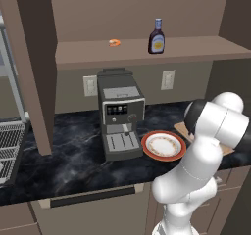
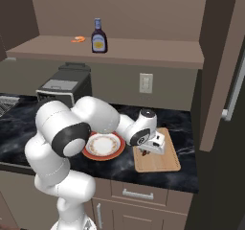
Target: Pick the chicken drumstick from the plate and place it on the cutting board. Then pick the condiment bottle from the cabinet and place it next to the cutting board.
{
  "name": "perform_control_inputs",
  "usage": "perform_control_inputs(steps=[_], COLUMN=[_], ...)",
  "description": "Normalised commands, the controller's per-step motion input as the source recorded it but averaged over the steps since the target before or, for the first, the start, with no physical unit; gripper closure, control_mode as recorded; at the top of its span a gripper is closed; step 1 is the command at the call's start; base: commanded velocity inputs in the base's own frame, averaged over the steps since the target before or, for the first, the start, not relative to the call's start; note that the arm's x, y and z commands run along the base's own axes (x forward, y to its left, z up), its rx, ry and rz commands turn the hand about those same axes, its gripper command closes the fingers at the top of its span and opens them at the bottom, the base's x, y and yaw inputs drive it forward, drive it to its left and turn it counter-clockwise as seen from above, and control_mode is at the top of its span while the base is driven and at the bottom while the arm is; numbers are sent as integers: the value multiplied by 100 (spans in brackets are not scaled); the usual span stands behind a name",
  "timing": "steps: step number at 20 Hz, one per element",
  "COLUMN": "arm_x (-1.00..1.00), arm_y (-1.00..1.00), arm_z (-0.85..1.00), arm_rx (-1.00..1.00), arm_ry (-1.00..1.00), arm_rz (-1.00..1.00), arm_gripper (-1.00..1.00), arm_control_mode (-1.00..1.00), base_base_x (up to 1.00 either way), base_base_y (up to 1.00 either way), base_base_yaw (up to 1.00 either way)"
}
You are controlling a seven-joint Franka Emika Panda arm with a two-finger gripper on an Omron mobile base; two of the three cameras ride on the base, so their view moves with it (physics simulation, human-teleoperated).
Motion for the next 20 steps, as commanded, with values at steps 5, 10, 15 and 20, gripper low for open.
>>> perform_control_inputs(steps=[5, 10, 15, 20], arm_x=[2, 6, 7, 0], arm_y=[0, 0, 0, -1], arm_z=[-23, -27, -11, 10], arm_rx=[0, 0, 0, 0], arm_ry=[-6, -7, -2, 0], arm_rz=[0, 0, 0, 0], arm_gripper=[100, 100, -100, -100], arm_control_mode=[-100, -100, -100, -100], base_base_x=[0, 0, 0, 0], base_base_y=[0, 0, 0, 0], base_base_yaw=[0, 0, 0, 0])
